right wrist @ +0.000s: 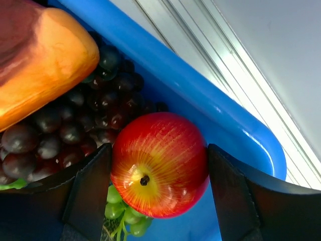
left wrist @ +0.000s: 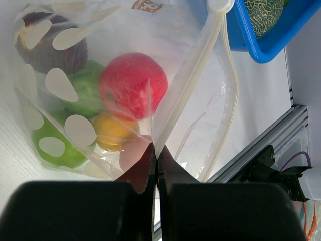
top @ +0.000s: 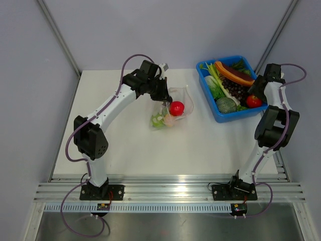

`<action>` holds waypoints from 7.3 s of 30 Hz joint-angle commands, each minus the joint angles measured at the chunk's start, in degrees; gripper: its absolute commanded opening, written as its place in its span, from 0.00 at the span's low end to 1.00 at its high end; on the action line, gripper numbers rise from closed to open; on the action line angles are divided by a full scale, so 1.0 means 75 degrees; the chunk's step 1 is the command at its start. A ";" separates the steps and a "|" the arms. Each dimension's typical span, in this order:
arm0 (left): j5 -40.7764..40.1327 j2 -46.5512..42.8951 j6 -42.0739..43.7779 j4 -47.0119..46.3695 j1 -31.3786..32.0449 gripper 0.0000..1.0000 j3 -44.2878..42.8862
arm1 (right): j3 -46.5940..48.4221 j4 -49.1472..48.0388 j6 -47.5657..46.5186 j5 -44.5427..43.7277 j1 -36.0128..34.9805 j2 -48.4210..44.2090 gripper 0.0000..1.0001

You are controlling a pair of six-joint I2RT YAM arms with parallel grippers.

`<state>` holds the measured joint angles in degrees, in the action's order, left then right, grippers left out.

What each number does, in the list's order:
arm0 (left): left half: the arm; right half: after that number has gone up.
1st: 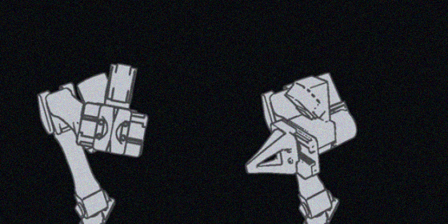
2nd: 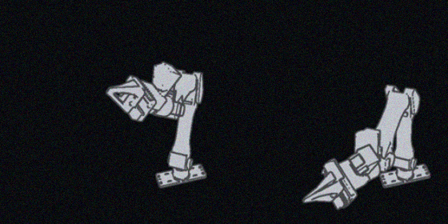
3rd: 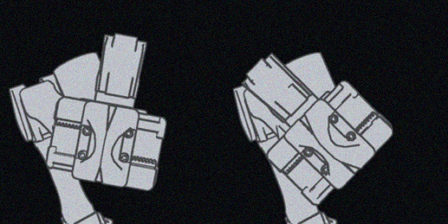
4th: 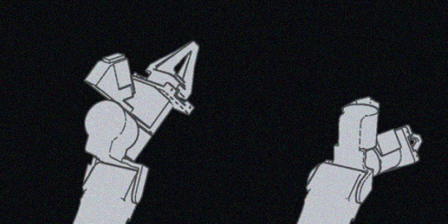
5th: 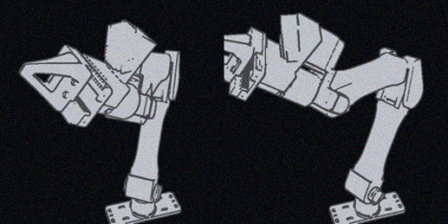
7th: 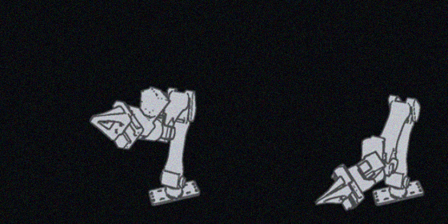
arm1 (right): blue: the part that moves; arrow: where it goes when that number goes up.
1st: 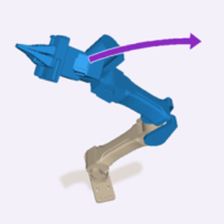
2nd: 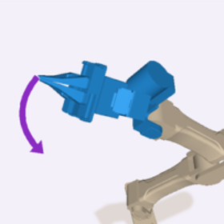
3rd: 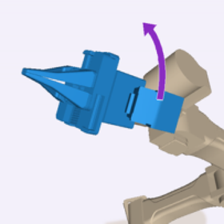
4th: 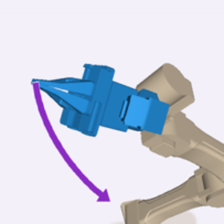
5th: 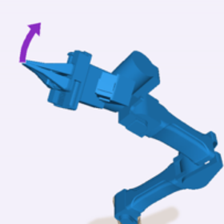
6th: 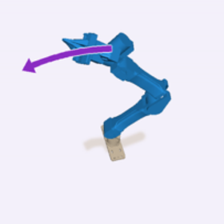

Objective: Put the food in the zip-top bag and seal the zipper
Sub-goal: Pick up the fake fruit from the bin, then place the fake fruit in the zipper food storage bag, then adjust the zipper food storage bag at the center of the board.

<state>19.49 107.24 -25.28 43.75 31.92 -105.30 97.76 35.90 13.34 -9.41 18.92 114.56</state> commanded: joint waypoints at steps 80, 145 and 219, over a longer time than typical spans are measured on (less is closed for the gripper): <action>0.1129 0.0689 -0.0673 -0.0466 -0.0096 0.00 -0.0491 | -0.2018 -0.0814 0.1173 0.3059 -0.3165 -0.4470 0.48; 0.1984 0.0010 -0.0568 -0.0220 -0.0928 0.00 -0.0398 | -0.2018 -0.0485 0.1010 -0.0083 -0.6190 -0.2982 0.53; -0.1015 -0.3107 0.5222 -0.3876 0.1955 0.06 0.4044 | -0.3155 -0.2303 0.3249 0.3178 -0.6343 -0.4751 0.44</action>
<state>12.56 83.94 13.65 18.35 46.63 -74.50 71.11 20.69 39.48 14.61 -28.14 81.12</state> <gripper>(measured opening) 0.125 0.409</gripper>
